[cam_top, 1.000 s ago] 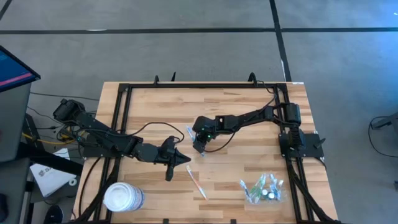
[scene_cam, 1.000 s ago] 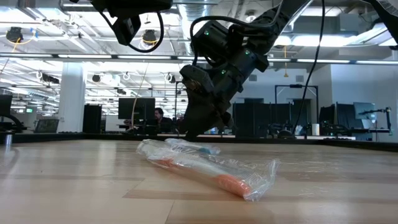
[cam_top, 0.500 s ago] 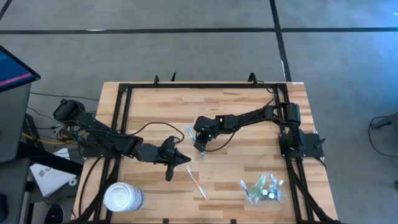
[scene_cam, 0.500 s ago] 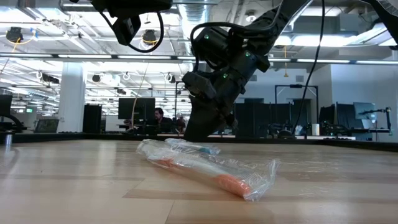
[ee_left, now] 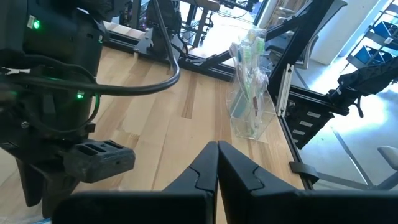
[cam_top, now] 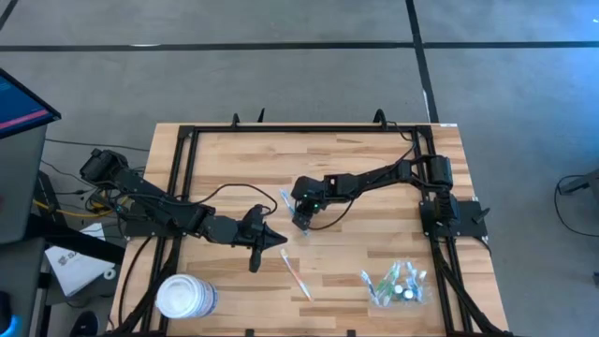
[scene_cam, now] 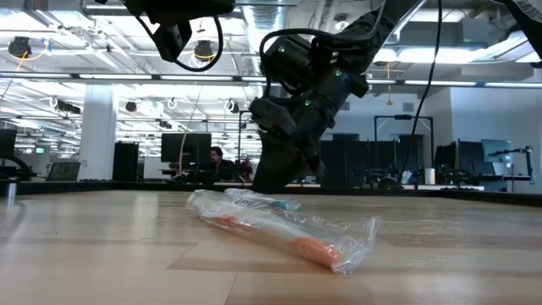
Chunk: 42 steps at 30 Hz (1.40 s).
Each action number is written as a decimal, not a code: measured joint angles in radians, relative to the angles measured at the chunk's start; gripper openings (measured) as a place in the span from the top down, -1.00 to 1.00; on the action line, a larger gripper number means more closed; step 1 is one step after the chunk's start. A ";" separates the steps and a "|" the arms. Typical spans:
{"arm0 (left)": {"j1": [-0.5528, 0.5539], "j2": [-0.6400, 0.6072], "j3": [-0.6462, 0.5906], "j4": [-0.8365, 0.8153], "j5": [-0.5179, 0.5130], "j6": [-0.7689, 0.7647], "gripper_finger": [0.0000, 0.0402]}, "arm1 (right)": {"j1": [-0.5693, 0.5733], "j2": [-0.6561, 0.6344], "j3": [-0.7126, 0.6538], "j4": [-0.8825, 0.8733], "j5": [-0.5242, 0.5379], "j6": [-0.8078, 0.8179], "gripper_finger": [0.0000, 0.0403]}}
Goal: Pick & Place toothbrushing station
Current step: Put the blue toothbrush into the transparent organizer
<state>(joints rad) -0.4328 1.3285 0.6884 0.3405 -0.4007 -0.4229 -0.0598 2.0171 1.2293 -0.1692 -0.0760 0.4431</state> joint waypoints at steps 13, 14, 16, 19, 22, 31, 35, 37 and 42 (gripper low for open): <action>0.000 0.000 0.000 0.000 0.000 0.000 1.00 | 0.009 0.001 0.000 -0.002 0.021 0.002 0.37; 0.000 0.000 0.000 0.000 0.000 0.000 1.00 | 0.009 0.001 0.000 -0.002 0.021 0.002 0.37; 0.000 0.000 0.000 0.000 0.000 0.000 1.00 | 0.008 0.001 0.000 -0.002 0.021 0.002 0.37; 0.000 0.000 0.000 0.000 0.001 0.000 1.00 | 0.010 0.001 0.000 -0.002 0.022 0.002 0.37; 0.000 0.000 0.000 0.000 0.001 0.000 1.00 | 0.015 0.001 0.000 -0.002 0.021 0.002 0.37; 0.000 0.000 0.000 0.001 0.001 0.000 1.00 | 0.022 0.044 0.001 0.053 0.007 0.010 0.37; 0.000 0.000 0.000 0.001 0.005 -0.001 1.00 | 0.026 0.099 0.023 0.074 -0.030 0.023 0.37; -0.005 0.000 0.000 0.002 0.004 -0.001 1.00 | 0.026 0.123 0.044 0.080 -0.031 0.028 0.37; -0.005 0.000 0.000 0.001 0.004 -0.001 1.00 | 0.033 0.143 0.081 0.049 -0.023 0.021 0.54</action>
<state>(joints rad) -0.4381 1.3289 0.6884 0.3412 -0.3965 -0.4239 -0.0273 2.1597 1.3100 -0.1204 -0.0990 0.4641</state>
